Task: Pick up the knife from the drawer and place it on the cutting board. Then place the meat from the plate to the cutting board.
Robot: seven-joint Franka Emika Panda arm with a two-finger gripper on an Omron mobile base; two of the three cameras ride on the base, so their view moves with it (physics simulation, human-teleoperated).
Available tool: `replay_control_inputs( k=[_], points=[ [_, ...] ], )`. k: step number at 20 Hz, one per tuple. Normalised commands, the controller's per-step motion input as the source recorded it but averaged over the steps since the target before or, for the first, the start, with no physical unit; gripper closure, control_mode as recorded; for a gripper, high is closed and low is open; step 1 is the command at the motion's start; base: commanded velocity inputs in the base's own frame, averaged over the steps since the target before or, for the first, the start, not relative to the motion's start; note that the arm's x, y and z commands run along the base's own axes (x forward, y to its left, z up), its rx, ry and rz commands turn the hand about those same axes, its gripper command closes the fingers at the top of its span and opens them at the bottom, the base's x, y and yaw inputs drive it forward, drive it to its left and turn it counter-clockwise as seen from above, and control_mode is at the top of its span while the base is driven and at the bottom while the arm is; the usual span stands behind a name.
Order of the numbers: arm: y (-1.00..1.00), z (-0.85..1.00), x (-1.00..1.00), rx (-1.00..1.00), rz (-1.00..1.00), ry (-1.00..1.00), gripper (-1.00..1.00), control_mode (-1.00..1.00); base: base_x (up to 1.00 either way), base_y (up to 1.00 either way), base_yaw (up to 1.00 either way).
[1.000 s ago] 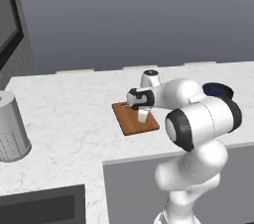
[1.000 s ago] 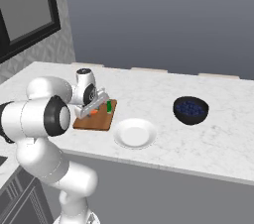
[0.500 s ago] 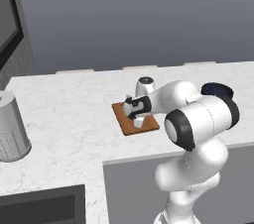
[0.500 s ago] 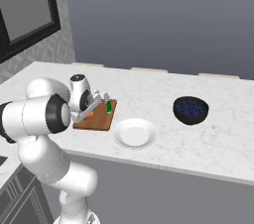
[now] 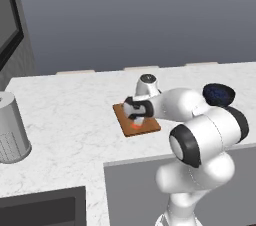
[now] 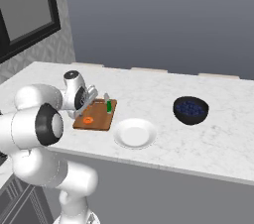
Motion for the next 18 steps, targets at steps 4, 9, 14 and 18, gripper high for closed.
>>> replay_control_inputs(
  k=[4, 9, 14, 18],
  points=[
    [0.00, 0.96, -0.26, 0.00, 0.00, 0.00, -1.00, -1.00, 0.00, 0.00, 0.00],
    [-0.21, 0.91, -0.61, 0.00, 0.00, 0.00, -1.00, -1.00, 0.00, 0.00, 0.00],
    [-0.79, 0.54, -0.98, 0.02, 0.00, -0.01, -1.00, -1.00, 0.00, 0.00, 0.00],
    [-1.00, 0.11, -1.00, 0.05, -0.03, -0.02, -1.00, -1.00, 0.00, 0.00, 0.00]
  ],
)
